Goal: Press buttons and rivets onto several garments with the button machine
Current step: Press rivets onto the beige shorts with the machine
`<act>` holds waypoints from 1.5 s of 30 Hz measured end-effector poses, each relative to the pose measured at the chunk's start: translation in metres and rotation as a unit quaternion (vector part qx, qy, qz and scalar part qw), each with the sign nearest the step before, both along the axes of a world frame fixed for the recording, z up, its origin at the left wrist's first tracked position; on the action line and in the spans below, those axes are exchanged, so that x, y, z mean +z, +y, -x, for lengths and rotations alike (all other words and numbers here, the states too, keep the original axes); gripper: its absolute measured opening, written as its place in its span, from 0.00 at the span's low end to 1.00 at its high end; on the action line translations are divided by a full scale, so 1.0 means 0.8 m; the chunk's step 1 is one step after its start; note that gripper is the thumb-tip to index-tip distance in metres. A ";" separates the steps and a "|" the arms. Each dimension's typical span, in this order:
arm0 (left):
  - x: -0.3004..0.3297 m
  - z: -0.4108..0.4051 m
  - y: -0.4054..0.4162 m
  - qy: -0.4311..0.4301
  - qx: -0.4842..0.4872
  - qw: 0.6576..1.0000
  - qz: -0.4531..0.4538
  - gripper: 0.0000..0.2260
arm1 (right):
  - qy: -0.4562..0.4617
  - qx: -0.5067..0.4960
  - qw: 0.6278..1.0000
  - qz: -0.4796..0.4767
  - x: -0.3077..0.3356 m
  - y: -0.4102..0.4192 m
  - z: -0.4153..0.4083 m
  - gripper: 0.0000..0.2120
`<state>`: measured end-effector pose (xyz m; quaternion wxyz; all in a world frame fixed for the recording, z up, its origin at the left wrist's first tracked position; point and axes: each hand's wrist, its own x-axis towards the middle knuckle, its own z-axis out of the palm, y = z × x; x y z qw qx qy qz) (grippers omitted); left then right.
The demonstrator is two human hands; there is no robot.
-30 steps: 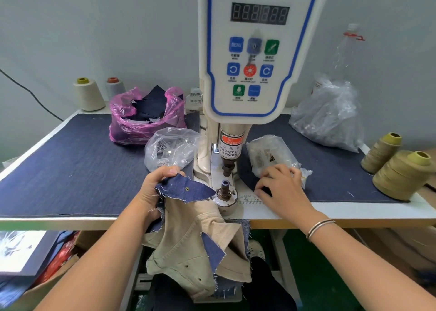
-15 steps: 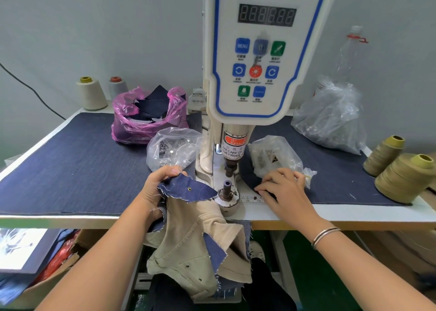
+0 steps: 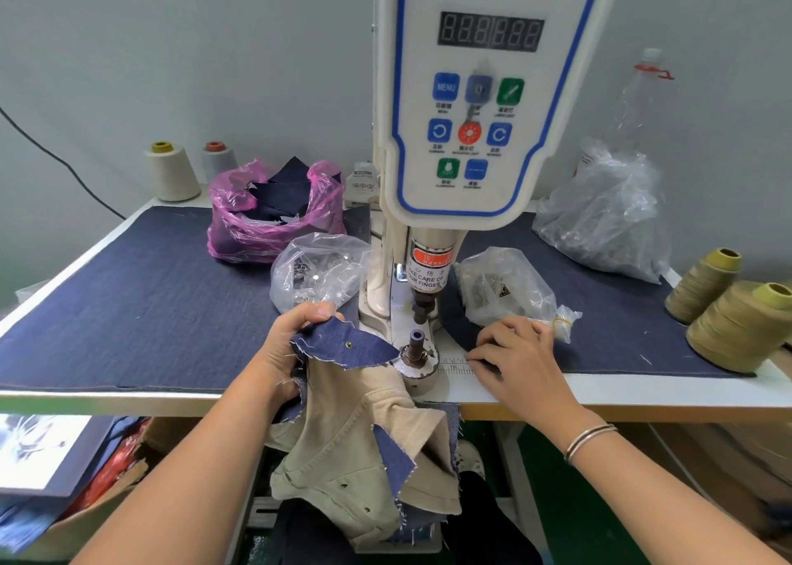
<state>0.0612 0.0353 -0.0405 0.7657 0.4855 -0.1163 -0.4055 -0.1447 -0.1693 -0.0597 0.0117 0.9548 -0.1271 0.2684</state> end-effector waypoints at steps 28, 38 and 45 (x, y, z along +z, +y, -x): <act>0.000 0.001 0.002 -0.013 0.000 1.000 -0.015 0.07 | -0.045 -0.093 0.561 -0.822 0.083 0.098 -0.050 0.08; 0.000 -0.001 0.000 -0.029 0.006 0.999 -0.035 0.09 | -0.044 -0.092 0.472 -0.876 0.108 0.108 -0.039 0.11; -0.002 -0.002 0.001 -0.015 -0.007 1.000 -0.017 0.10 | -0.090 -0.084 0.478 -0.870 0.114 0.129 -0.031 0.07</act>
